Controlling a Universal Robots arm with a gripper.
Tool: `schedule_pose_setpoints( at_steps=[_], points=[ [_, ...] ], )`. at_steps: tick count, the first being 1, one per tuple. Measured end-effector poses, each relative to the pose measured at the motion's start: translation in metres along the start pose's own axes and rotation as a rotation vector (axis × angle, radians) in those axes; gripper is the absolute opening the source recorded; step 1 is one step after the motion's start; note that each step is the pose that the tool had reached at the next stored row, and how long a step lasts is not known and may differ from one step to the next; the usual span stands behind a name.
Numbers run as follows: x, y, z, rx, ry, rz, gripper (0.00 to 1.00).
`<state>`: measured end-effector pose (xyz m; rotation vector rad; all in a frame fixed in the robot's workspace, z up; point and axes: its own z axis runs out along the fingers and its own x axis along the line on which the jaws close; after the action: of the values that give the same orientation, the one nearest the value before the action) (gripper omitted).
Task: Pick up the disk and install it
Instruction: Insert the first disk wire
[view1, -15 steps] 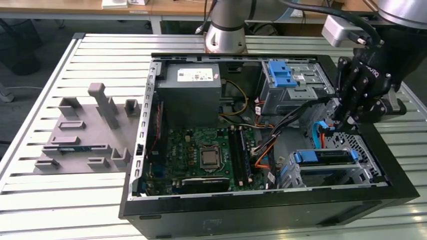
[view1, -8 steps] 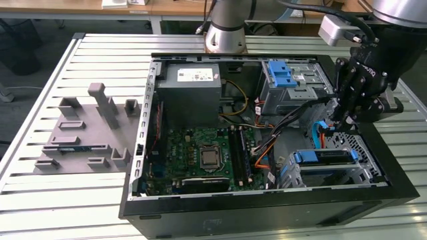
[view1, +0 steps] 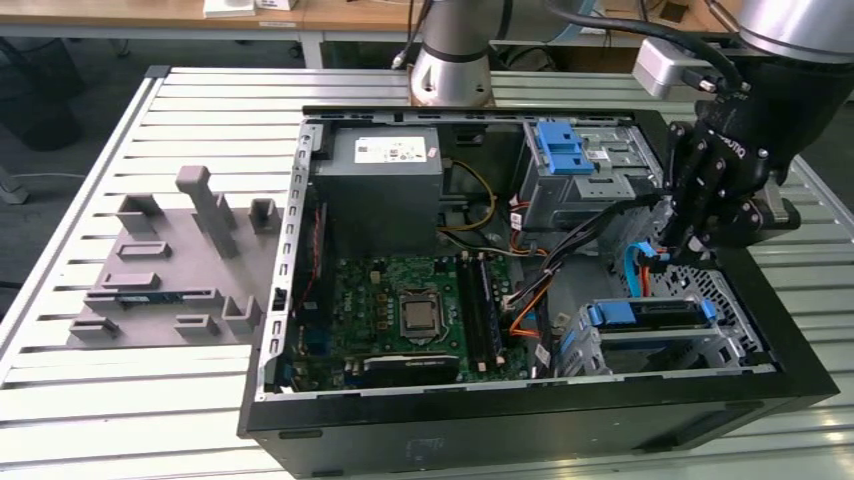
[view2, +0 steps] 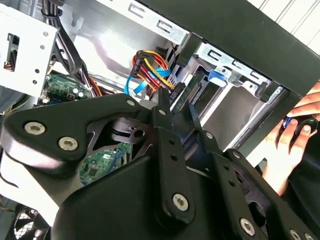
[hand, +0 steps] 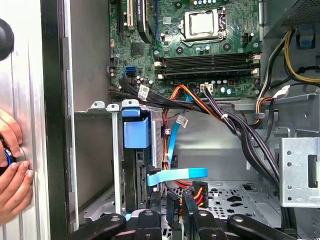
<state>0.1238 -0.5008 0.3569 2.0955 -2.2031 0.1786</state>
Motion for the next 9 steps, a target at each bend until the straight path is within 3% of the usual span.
schedule_pose_setpoints(
  at_steps=[5, 7, 9],
  points=[
    [-0.0009, 0.0000, 0.0018, 0.0004, 0.0073, 0.000, 0.29],
    [-0.0012, 0.0000, 0.0020, 0.0005, 0.0089, 0.000, 0.17],
    [-0.0014, 0.0000, 0.0021, 0.0005, 0.0092, 0.000, 0.16]
  ],
)
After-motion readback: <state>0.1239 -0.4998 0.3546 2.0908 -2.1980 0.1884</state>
